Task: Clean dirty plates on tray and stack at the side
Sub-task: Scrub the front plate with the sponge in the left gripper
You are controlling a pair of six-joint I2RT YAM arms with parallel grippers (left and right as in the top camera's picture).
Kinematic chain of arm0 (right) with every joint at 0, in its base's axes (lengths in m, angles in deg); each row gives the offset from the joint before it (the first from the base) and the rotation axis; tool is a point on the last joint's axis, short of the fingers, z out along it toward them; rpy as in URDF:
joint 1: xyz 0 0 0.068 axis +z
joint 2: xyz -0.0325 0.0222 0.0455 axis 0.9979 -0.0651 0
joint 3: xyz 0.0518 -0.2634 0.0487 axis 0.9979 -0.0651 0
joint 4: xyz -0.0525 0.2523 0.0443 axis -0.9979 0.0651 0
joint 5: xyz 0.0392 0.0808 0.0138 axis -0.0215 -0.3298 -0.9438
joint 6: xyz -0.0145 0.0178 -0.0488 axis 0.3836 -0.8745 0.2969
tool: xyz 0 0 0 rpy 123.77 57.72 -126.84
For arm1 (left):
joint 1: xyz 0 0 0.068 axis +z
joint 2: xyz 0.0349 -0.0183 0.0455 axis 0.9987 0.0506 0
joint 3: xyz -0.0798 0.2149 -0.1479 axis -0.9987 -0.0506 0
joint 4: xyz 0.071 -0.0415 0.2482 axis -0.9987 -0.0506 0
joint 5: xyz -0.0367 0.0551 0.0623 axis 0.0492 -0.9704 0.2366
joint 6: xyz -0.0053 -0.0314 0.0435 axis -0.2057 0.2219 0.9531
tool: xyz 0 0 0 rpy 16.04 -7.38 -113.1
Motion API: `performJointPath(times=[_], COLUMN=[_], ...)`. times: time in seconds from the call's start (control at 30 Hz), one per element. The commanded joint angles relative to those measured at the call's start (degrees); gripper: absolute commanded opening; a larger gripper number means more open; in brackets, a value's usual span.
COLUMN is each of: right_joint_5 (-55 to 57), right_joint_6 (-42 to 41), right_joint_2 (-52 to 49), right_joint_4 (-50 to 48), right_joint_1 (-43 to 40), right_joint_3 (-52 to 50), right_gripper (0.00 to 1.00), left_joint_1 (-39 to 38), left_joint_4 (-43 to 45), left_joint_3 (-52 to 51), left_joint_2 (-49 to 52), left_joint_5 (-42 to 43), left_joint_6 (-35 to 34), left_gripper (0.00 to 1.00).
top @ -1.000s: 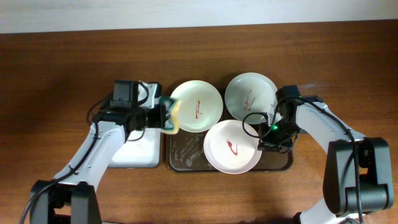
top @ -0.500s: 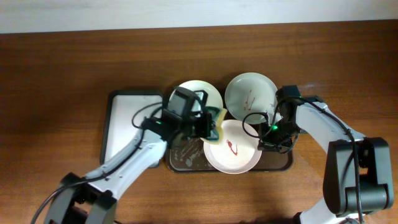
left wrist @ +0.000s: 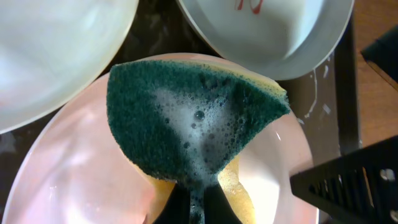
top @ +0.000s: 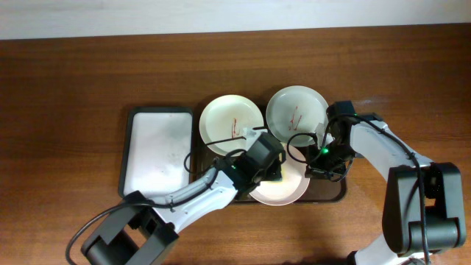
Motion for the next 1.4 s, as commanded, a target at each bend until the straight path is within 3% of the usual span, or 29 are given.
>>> performJointPath(times=[0.0,0.3,0.73,1.0,1.13,1.37], right_joint_5=[-0.61,-0.48,-0.26,-0.26,-0.26,-0.26], right_joint_6=[-0.24,-0.24,-0.02,-0.02,-0.02,-0.02], right_joint_2=[-0.42,-0.42,-0.42,-0.42,-0.42,-0.42], right_joint_4=[-0.15,-0.17,-0.15,-0.15,-0.15,-0.15], right_joint_1=[0.17,0.17,0.15,0.15,0.15,0.15], right_joint_3=[0.02,0.02,0.02,0.02,0.02,0.02], right_gripper=[0.04,0.04,0.04,0.04,0.04,0.04], left_joint_1=[-1.62,-4.24,0.96,2.84,2.84,1.92], left_joint_4=[2.6,6.19,-6.14,-8.44,-7.21,-5.53], left_joint_3=[1.01,1.01,1.01,2.38,2.82,2.82], left_joint_2=[1.9,7.06,7.1,0.85,-3.48,-0.96], left_joint_5=[-4.81,-4.5,-4.74,-2.73,-2.49,3.21], left_joint_6=[-0.98,-0.98,-0.07,10.93,11.04,8.48], left_gripper=[0.0,0.0,0.0,0.0,0.0,0.0])
